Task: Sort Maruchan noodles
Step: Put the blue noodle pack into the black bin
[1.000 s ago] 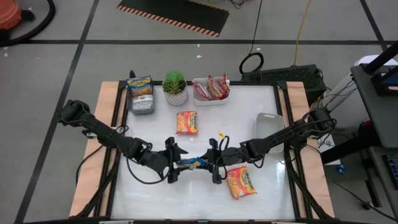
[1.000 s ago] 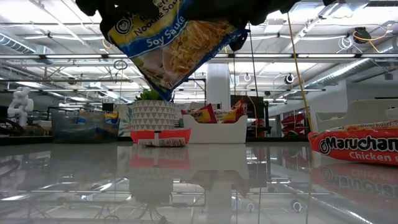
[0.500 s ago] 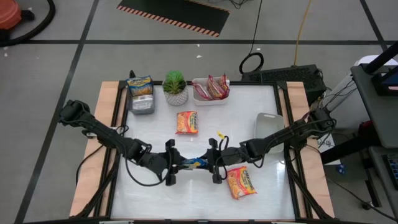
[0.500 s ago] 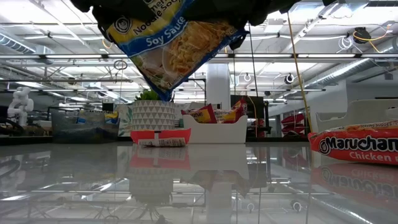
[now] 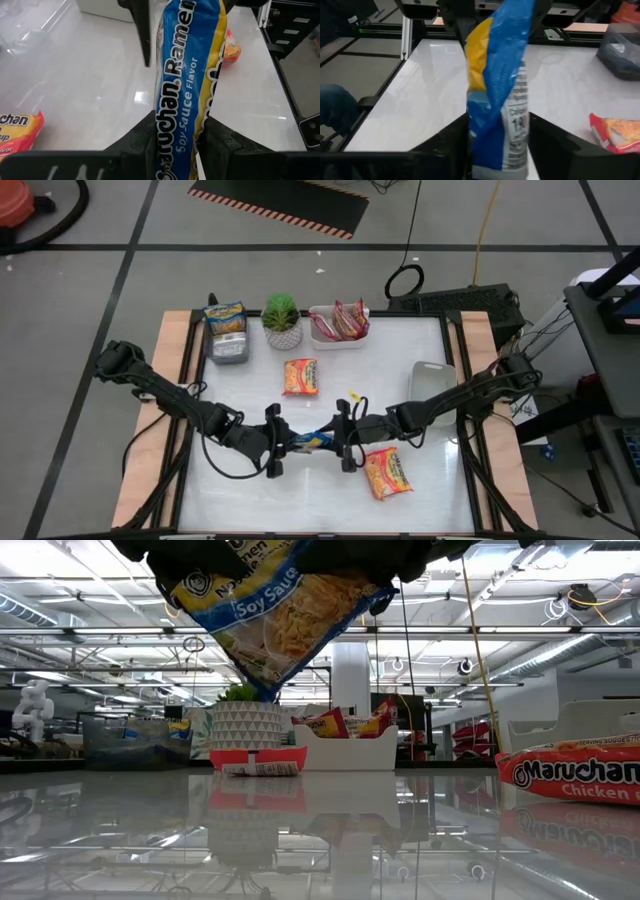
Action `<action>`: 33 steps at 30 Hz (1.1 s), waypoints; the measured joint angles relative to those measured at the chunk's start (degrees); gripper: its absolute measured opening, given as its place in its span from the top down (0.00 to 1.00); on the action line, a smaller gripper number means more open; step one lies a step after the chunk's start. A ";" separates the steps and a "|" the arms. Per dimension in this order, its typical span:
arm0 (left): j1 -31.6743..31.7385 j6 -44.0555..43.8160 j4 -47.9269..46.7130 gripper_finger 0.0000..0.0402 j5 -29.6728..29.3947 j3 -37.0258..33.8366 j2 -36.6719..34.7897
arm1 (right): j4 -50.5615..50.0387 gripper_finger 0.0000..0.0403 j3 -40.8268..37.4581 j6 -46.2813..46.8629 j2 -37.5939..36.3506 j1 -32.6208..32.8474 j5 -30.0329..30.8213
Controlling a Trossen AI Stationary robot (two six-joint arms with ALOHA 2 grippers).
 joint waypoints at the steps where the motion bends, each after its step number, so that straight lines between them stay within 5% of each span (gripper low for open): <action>1: 0.00 0.02 -0.06 0.71 -0.06 0.01 0.00 | -0.55 0.54 0.00 -0.23 -0.54 -0.04 -0.07; 8: -0.04 1.99 -2.95 0.71 -0.87 0.02 0.00 | -10.08 0.35 0.07 1.77 -7.52 0.02 0.41; 16: 0.57 6.29 -8.51 0.71 -0.81 0.01 -1.84 | -27.00 0.31 0.04 7.72 -15.67 0.69 1.05; 24: 5.35 9.77 -19.82 0.71 -0.86 0.07 -10.47 | -42.19 0.32 0.04 12.87 -23.70 7.13 18.69; 33: 11.12 10.98 -35.85 0.71 -9.77 0.08 -21.23 | -42.29 0.32 0.02 12.42 -27.87 11.40 24.07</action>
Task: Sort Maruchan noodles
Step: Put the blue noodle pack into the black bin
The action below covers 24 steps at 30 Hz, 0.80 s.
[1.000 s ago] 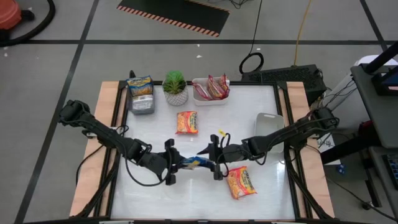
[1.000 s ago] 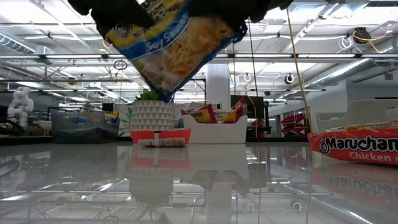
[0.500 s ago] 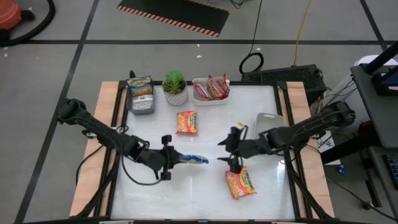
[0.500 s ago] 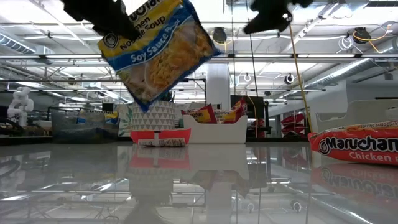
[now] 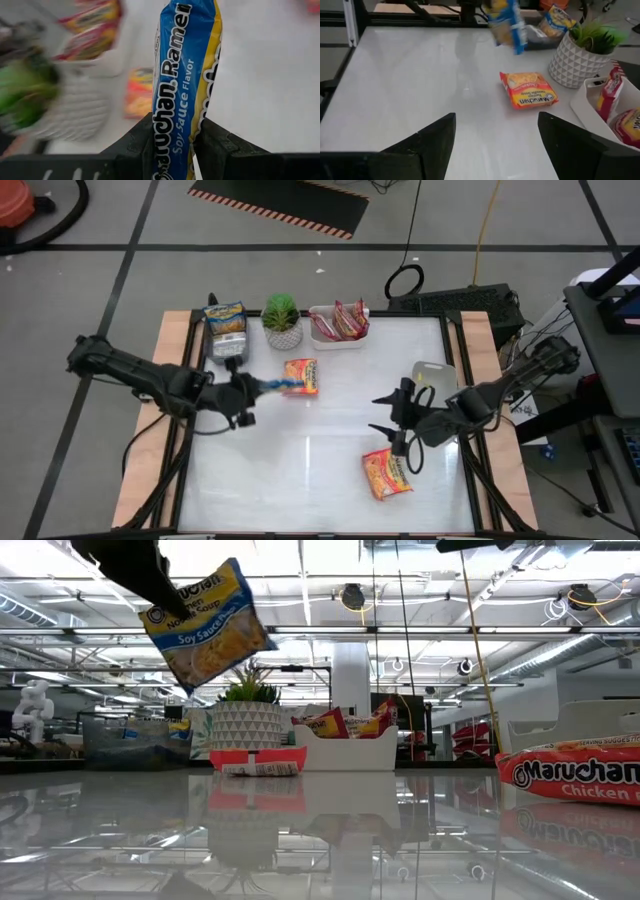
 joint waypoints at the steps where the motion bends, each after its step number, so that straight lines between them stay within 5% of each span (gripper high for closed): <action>1: 0.74 0.05 -1.39 0.71 -1.37 -0.01 -0.94 | 0.00 0.32 0.00 -0.25 -0.15 0.19 0.00; 16: 17.35 3.42 -21.18 0.71 -11.97 0.01 -4.24 | 2.96 0.32 0.00 -7.48 -0.29 0.29 1.62; 24: 24.09 9.15 -21.68 0.71 -14.40 0.01 -4.28 | 2.98 0.32 0.00 -7.50 -0.29 0.29 1.55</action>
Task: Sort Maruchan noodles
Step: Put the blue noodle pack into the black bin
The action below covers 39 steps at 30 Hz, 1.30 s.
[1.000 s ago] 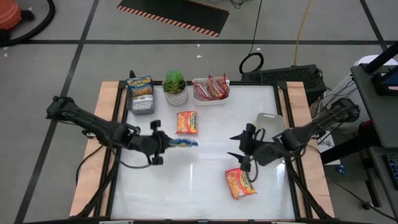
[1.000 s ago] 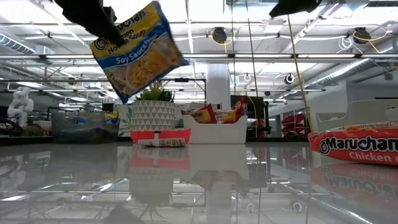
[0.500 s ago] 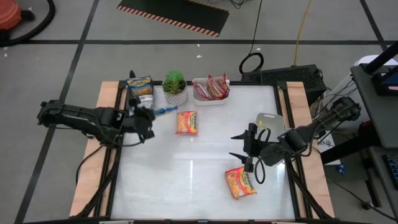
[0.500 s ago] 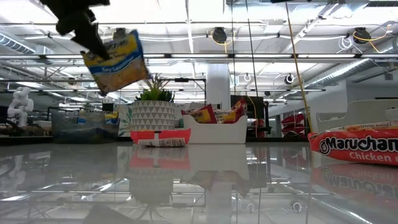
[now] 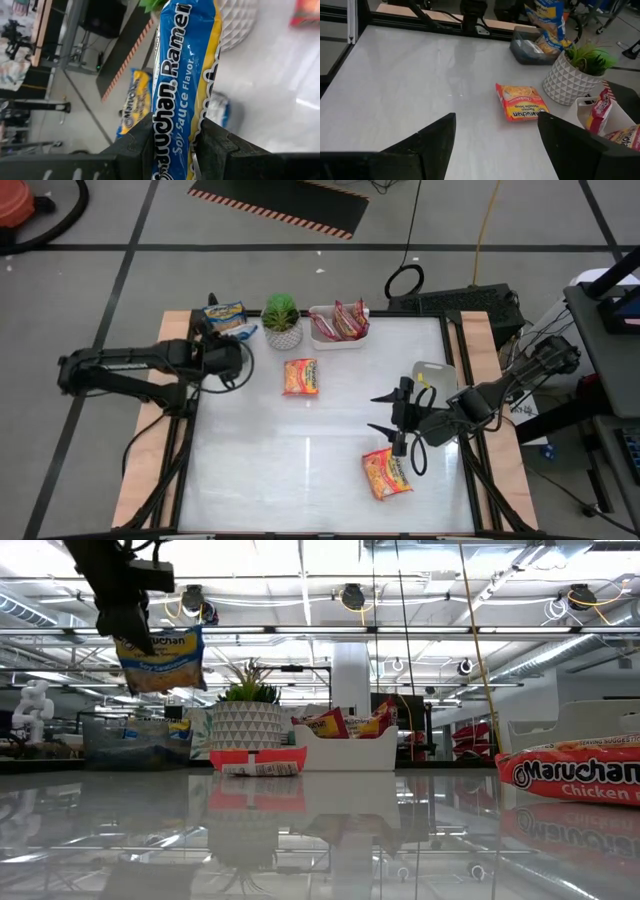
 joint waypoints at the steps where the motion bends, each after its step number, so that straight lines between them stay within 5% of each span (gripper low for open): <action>1: 0.97 0.89 0.00 0.71 0.00 -0.01 0.00 | 0.00 0.32 0.00 0.02 0.00 0.00 0.00; 20: 14.10 14.68 12.26 0.71 -2.62 -16.13 0.00 | -0.02 0.32 0.00 2.20 0.00 0.00 -0.52; 28: 15.84 23.10 21.39 0.71 -2.86 -16.59 0.00 | -0.01 0.32 0.00 1.31 0.00 0.00 -0.46; 39: 20.34 24.44 21.20 0.70 0.93 -16.59 0.00 | -0.02 0.32 0.00 1.29 0.00 0.00 -0.44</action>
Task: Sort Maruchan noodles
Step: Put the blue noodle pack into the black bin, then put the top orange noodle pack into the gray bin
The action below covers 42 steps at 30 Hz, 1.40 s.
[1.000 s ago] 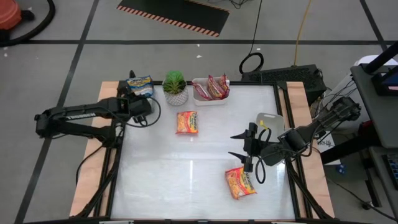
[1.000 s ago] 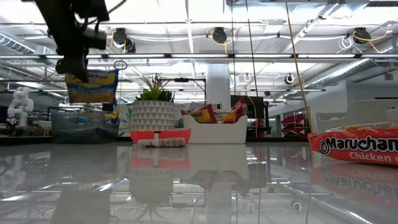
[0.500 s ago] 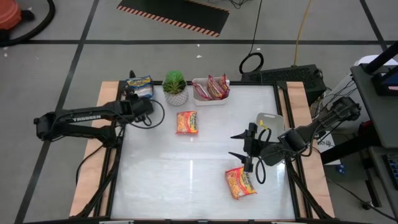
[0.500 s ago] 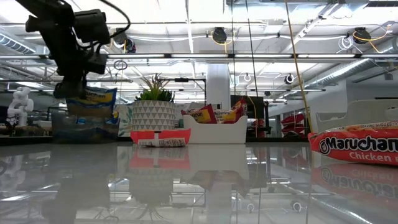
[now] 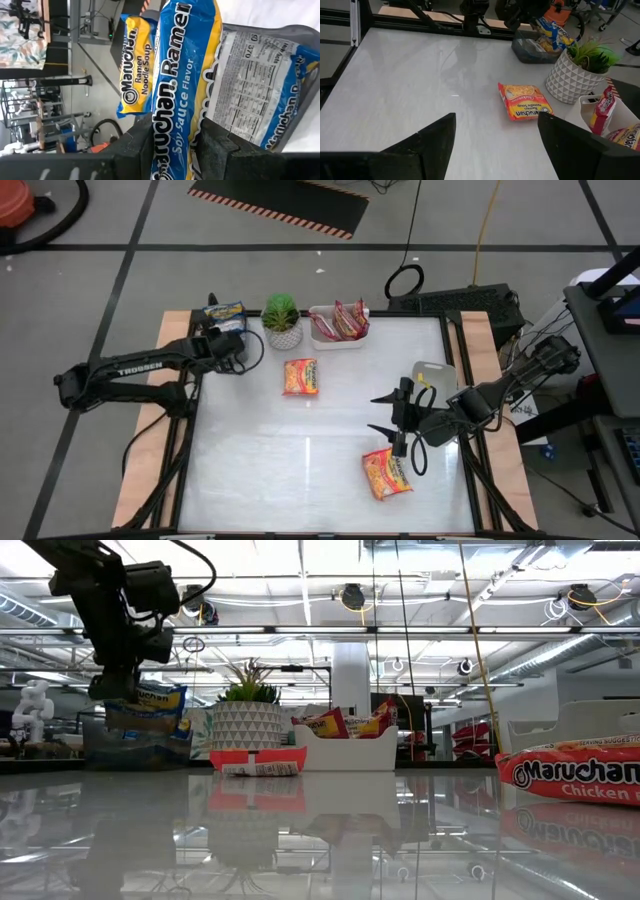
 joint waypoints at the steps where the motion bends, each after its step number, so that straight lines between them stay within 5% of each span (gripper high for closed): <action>1: 0.10 0.43 0.01 0.69 0.29 0.00 0.00 | 0.00 0.32 0.00 0.00 0.00 0.00 -0.01; 15: -1.89 -4.55 -4.43 0.19 2.72 0.00 0.00 | -0.04 0.32 -0.02 0.44 0.00 0.04 -0.11; 22: -10.48 -12.74 -9.06 0.18 2.27 1.11 0.00 | 3.00 0.32 -4.39 1.74 0.04 0.02 -0.15; 32: -28.16 -21.05 -9.07 0.18 -0.06 5.95 -0.02 | 27.54 0.32 -14.39 -4.50 0.07 -2.88 -0.22; 42: -45.06 -34.93 12.36 0.18 1.11 6.14 0.00 | 37.27 0.32 -18.16 -1.05 6.75 -10.91 -6.95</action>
